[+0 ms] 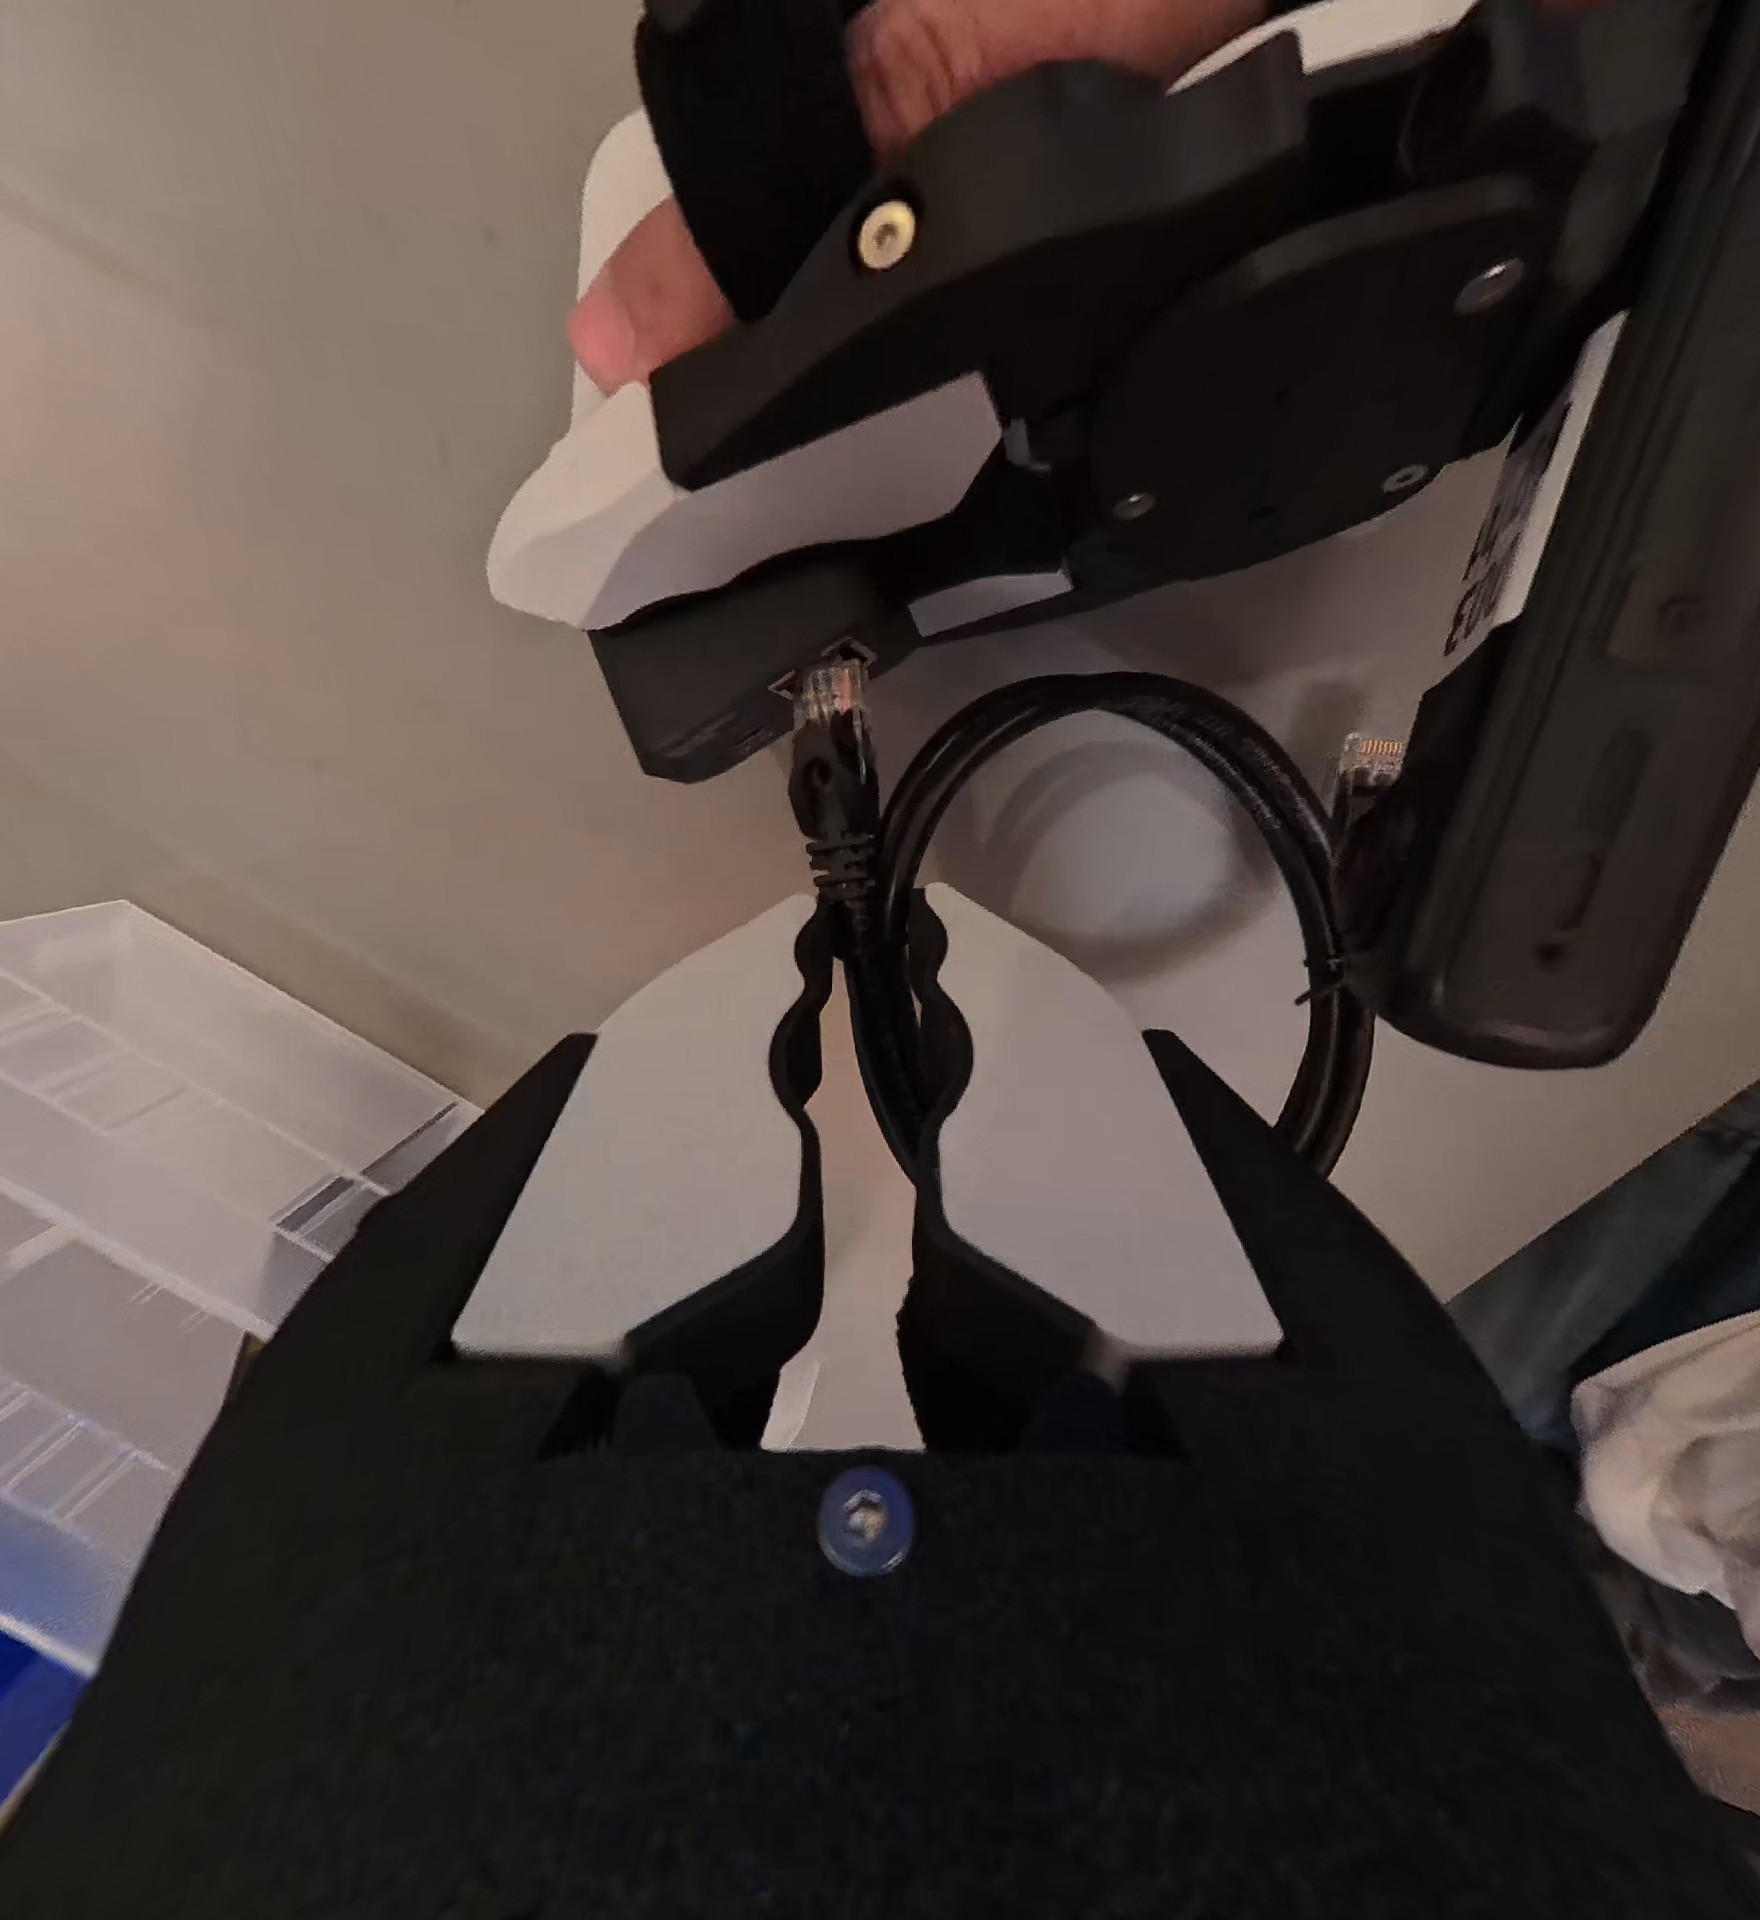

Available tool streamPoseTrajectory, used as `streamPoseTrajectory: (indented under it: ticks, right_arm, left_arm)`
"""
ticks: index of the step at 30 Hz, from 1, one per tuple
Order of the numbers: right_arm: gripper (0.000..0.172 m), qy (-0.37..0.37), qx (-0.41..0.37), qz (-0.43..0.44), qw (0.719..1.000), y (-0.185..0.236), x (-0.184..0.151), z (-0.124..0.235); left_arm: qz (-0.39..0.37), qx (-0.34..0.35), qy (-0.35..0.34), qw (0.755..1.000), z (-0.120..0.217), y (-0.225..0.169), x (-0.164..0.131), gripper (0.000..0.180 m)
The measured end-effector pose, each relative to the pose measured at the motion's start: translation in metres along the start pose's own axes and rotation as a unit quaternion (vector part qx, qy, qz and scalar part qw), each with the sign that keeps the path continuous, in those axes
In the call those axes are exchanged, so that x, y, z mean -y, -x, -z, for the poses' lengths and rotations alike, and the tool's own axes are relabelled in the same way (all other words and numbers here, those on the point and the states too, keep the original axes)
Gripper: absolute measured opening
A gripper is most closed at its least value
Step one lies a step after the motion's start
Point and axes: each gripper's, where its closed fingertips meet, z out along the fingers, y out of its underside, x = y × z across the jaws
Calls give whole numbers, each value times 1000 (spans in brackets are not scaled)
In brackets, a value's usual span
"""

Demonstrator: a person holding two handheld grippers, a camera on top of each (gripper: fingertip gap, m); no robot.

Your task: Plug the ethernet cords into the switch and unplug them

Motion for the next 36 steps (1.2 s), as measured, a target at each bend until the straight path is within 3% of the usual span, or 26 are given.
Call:
streamPoseTrajectory:
  ticks: [10,14,20,25,29,36]
  right_arm:
    - [24,76,-5,32,997,-1,-10,-1]
    - [24,102,1,32,994,1,-11,1]
    - [25,80,9,32,996,2,-4,5]
    - [27,39,18,-17,999,1,9,8]
    - [30,38,18,-14,999,3,8,9]
    - [27,30,32,-45,998,3,4,9]
  left_arm:
    - [29,24,25,999,-7,12,-6,13]
    - [44,-4,16,999,-8,10,-7,13]
    - [20,-22,12,999,-7,11,-12,13]
    - [-7,-74,-24,997,4,4,-10,13]
    - [-10,-70,-27,997,0,2,-11,13]
    - [45,-97,-98,989,6,0,-2,16]
